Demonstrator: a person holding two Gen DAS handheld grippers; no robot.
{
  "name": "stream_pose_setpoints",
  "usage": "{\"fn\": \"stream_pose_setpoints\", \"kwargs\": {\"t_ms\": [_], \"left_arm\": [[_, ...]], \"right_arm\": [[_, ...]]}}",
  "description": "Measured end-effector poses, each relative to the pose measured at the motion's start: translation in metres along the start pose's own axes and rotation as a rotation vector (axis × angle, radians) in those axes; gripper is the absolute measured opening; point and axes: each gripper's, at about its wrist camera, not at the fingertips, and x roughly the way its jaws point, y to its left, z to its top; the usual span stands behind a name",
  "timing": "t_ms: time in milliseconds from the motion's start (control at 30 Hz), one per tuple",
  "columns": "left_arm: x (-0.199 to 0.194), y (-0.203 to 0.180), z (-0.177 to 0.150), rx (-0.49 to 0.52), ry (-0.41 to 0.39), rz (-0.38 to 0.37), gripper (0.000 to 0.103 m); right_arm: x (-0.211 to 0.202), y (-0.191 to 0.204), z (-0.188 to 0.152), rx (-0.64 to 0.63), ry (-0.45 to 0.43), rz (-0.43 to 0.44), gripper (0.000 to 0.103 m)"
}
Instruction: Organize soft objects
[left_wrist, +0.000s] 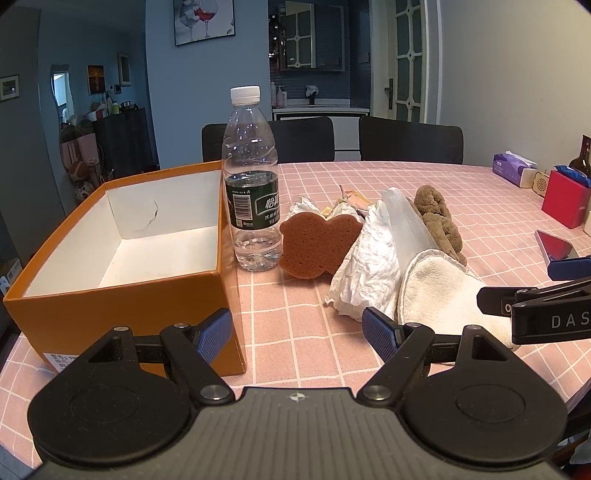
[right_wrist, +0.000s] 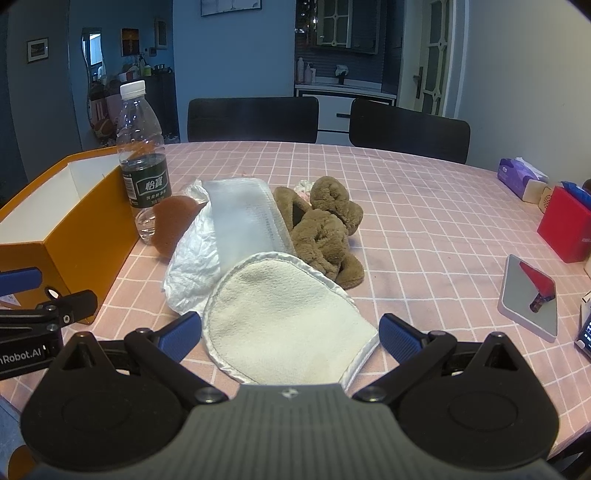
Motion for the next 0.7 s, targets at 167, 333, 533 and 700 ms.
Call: {"fn": "stream_pose_setpoints", "kwargs": {"t_ms": [167,333,533,700], "left_arm": [[-0.0002,0.0001,0.0000,0.000,-0.001,-0.002,0.094],[0.0004,0.0006,0.0004,0.000,0.000,-0.005,0.094],[0.0007,-0.0002,0.0012,0.002,0.000,-0.007,0.094],[0.0023,-0.0015,0.0023,0.001,0.003,-0.028,0.094]], "right_arm": [[0.0002,-0.0003,0.0009,-0.004,0.000,-0.001,0.100],[-0.0001,-0.0001,0.0013,-0.007,0.001,-0.004,0.100],[-0.0002,0.0000,0.0014,-0.007,0.001,-0.005,0.100],[0.0017,-0.0048,0.0015,0.006,0.003,-0.006,0.100]]}}
